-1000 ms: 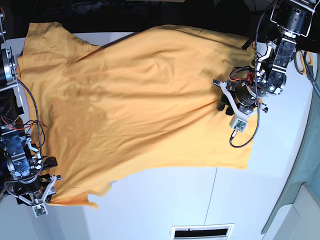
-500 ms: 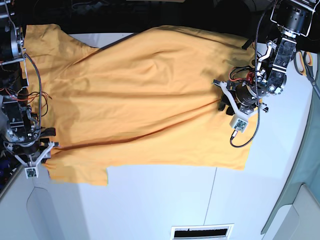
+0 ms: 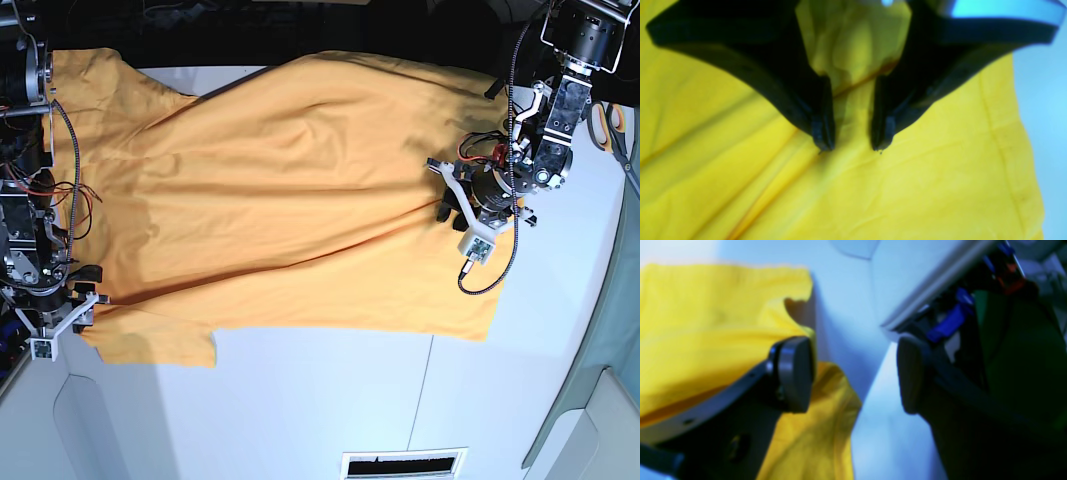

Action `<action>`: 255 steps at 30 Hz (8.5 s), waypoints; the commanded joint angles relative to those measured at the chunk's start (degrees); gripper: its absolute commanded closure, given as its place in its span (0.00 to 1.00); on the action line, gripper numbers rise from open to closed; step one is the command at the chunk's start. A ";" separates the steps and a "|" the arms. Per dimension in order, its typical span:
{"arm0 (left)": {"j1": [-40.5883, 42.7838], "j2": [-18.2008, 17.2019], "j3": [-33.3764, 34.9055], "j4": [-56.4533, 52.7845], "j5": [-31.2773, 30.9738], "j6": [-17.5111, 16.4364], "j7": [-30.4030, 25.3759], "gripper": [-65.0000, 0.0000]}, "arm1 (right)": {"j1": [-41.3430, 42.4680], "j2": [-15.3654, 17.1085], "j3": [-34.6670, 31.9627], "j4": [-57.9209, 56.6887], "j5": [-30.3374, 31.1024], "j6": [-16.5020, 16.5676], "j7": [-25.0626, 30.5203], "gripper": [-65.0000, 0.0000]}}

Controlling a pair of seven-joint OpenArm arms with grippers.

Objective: Layout the t-shirt on the table in an organized manner, then fold the t-shirt properly

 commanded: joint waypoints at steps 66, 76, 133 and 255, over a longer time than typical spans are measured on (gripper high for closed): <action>-26.71 5.38 0.00 -32.09 -1.14 -4.07 3.65 1.00 | -18.99 -4.57 20.35 12.24 11.10 24.02 -9.51 1.00; -29.31 1.88 0.00 -23.56 -15.28 -11.91 14.08 0.89 | -17.55 -3.34 23.87 16.76 12.68 23.89 -14.08 1.00; -8.28 -6.82 0.00 -14.10 -7.54 -6.80 7.34 0.82 | -49.48 -12.33 38.51 28.30 35.71 33.99 -25.79 1.00; 16.85 -9.75 -28.02 2.29 -34.36 -21.69 21.14 1.00 | -53.72 -1.57 34.86 28.68 38.66 35.39 -29.29 1.00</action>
